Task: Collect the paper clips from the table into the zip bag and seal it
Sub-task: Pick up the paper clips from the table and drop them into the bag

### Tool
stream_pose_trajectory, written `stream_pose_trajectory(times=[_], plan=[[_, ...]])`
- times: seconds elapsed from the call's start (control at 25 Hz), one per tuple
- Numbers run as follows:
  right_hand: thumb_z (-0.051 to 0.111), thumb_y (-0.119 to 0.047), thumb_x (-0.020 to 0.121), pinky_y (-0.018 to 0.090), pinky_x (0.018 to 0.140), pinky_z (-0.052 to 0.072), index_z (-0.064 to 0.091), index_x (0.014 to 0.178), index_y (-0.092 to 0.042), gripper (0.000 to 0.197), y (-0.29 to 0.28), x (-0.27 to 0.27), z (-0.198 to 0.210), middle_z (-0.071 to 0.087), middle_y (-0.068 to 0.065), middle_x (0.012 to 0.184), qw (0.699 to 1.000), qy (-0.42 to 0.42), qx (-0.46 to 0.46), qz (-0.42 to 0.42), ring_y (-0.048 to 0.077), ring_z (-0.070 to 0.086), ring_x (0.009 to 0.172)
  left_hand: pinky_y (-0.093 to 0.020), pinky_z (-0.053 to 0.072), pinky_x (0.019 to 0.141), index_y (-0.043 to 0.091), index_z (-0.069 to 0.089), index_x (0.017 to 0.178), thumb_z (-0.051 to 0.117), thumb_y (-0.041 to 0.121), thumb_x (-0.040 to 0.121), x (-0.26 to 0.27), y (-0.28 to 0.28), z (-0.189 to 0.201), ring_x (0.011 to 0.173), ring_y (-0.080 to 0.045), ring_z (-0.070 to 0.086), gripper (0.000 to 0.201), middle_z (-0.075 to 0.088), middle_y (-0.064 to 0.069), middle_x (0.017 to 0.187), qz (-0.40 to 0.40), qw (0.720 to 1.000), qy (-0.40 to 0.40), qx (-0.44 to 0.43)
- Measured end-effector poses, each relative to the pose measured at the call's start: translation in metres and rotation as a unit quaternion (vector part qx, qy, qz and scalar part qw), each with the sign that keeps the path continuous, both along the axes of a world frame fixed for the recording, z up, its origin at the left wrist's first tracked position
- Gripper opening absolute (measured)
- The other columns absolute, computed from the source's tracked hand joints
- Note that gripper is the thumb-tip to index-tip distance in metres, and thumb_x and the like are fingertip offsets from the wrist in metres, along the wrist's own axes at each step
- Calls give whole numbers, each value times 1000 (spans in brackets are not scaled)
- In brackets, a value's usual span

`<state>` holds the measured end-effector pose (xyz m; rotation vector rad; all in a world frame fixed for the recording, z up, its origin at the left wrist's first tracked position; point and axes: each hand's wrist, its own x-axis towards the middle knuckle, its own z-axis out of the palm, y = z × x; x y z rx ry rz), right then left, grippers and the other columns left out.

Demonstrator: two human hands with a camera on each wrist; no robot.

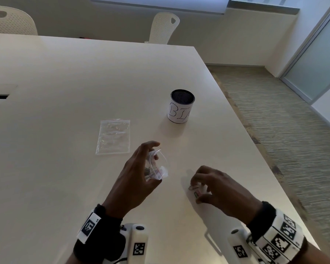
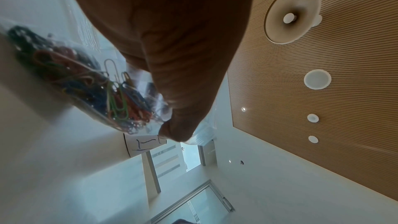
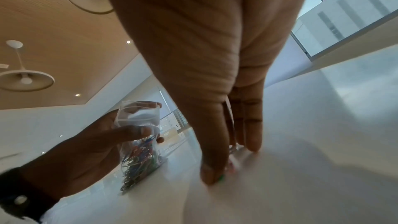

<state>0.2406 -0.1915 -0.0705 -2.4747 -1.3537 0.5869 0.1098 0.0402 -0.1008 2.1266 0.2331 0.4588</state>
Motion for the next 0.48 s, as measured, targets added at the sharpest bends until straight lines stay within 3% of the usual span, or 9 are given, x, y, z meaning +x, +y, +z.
stream_pose_trajectory(times=[0.08,0.2,0.28,0.48], plan=[[83,-21,85,30,81,58,73,105,-29,23,1,-3,-7,64,-13,108,999,6,21,-28,7,66,88,-11,52,72,38,42,138,82,20,82,0,0,0,88,-11,65,71,59,14,112,2,1000,0,2],[79,-18,89,24,76,52,72,101,-26,15,3,-4,-8,63,-11,99,998,5,17,-62,11,63,86,-10,51,72,36,43,138,82,20,83,0,-1,1,87,-13,64,69,60,12,111,2,1000,-4,-4],[76,-20,91,21,74,45,68,104,-24,15,4,-3,-8,59,-9,98,997,11,-1,-76,12,58,86,-11,52,71,36,44,138,82,20,83,1,-1,1,86,-13,64,69,59,12,111,1,1000,-5,-4],[73,-24,93,26,75,41,64,107,-19,17,11,4,-5,62,-1,103,993,26,-70,-90,16,52,90,-16,55,71,35,45,138,81,22,84,0,-2,2,82,-16,66,66,60,11,109,0,1000,-7,-16]])
